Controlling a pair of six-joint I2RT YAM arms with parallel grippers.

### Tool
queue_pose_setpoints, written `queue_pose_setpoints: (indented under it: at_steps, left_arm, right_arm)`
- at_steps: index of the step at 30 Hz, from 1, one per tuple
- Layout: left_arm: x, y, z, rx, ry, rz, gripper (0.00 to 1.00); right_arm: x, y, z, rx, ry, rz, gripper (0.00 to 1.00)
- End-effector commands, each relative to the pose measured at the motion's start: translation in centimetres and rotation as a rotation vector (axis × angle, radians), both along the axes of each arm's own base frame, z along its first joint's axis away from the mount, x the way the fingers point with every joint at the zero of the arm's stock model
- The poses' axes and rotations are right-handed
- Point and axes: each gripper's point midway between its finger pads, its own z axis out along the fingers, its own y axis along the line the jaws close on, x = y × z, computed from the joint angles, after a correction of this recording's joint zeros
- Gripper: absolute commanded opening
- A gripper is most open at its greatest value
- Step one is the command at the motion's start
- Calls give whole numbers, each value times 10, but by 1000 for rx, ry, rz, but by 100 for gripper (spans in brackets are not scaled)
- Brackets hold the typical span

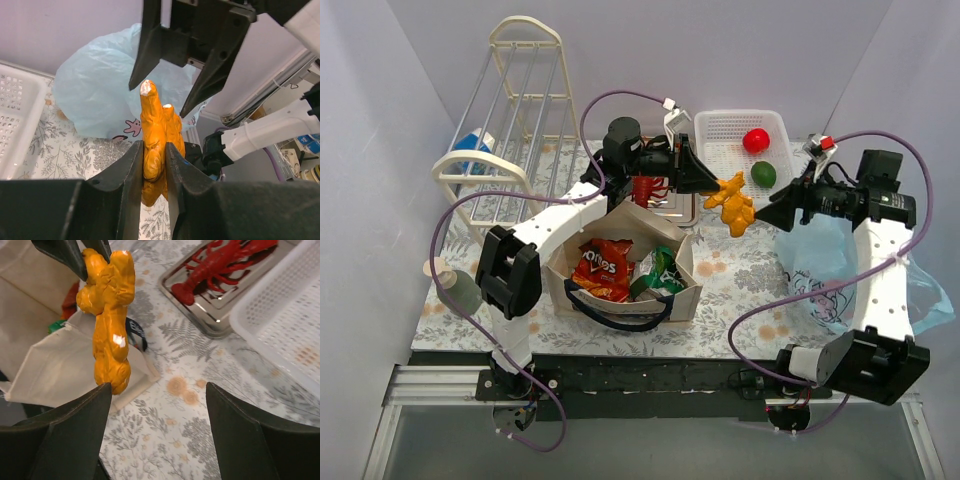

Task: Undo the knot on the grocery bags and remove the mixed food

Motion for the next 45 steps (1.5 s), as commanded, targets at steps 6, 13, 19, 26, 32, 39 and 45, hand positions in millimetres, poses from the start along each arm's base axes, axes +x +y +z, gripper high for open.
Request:
queue_pose_setpoints:
  at_steps: [6, 13, 19, 26, 32, 39, 45]
  left_arm:
    - [-23, 17, 29, -8, -47, -56, 0]
    - [-13, 12, 23, 5, -56, -50, 0]
    - [2, 8, 17, 9, -58, -10, 0]
    - [75, 19, 10, 77, -136, 352, 76]
    - [128, 84, 55, 50, -218, 604, 80]
    - [151, 143, 70, 48, -304, 684, 80]
    - [160, 156, 41, 121, -318, 724, 80]
  right_arm:
    - [2, 56, 13, 240, 121, 245, 83]
    - [2, 76, 0, 294, 197, 304, 53]
    - [20, 75, -14, 296, 237, 281, 22]
    - [59, 72, -11, 322, 275, 219, 9]
    - [107, 62, -15, 269, 291, 90, 6]
    - [167, 29, -23, 103, 223, -105, 9]
    - [213, 15, -53, 55, 241, -162, 5]
